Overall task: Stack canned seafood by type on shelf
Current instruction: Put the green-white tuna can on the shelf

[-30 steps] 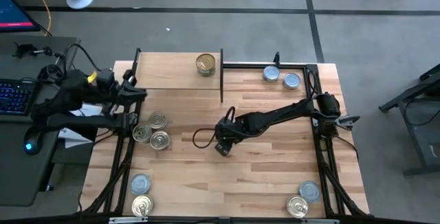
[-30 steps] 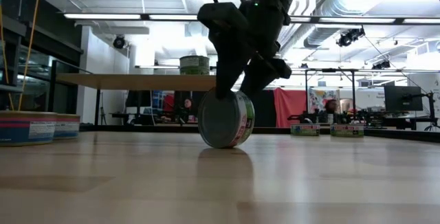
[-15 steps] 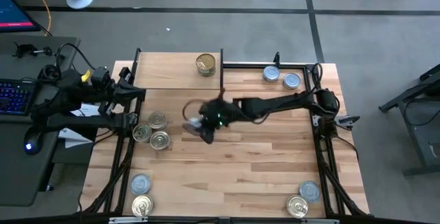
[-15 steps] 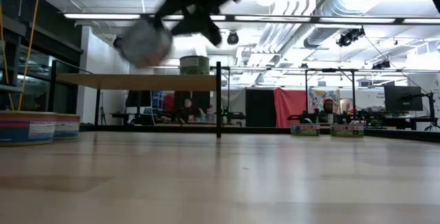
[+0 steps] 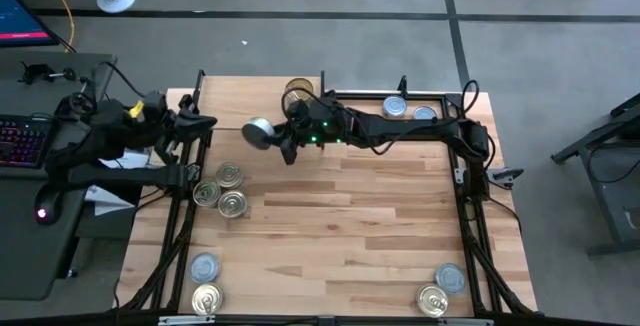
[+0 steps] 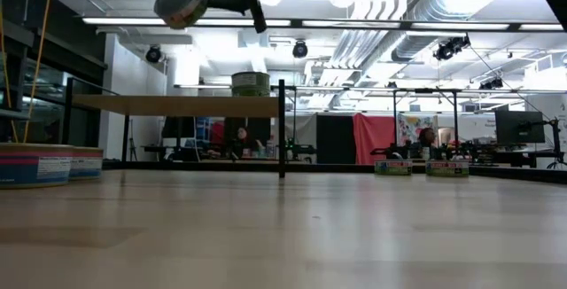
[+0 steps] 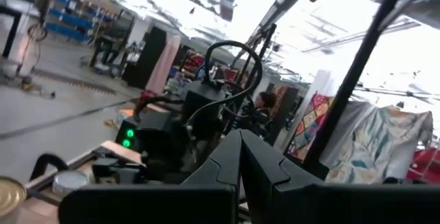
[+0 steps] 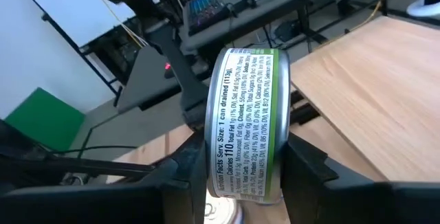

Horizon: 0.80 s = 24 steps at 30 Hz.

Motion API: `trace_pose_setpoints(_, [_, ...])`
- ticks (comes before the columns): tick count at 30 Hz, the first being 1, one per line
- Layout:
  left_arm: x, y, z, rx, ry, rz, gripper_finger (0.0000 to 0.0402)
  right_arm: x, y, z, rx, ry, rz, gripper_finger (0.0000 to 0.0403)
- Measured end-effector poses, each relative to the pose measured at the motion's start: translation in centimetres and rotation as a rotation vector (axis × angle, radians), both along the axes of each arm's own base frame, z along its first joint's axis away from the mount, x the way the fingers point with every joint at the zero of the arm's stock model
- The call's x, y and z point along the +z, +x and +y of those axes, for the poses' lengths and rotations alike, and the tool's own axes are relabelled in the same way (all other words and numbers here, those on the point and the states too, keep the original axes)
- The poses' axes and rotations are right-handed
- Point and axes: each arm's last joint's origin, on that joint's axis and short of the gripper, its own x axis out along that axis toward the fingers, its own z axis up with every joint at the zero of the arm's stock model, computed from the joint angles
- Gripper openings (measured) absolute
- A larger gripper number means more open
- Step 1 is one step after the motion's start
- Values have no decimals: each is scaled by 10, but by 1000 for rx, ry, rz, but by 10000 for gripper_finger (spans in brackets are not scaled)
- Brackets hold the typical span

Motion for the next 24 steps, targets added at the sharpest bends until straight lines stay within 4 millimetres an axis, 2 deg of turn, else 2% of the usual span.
trace_pose_setpoints(5, [-2, 19, 2, 0, -24, 38, 0, 1, 0, 0, 12, -40, -9, 113])
trace_pose_setpoints(12, [-15, 33, 4, 31, 224, 208, 1, 0, 0, 4, 52, -102, 0, 113])
trace_pose_setpoints(14, [-20, 33, 4, 27, 236, 261, 8, -1, 0, 4, 65, -107, 20, 113])
trace_pose_setpoints(19, [-22, 21, 5, 51, 314, 464, 66, -4, -5, 6, 122, -81, 90, 113])
trace_pose_setpoints(24, [-25, 17, 5, 40, 330, 535, 156, 13, -18, 12, 153, -111, 96, 113])
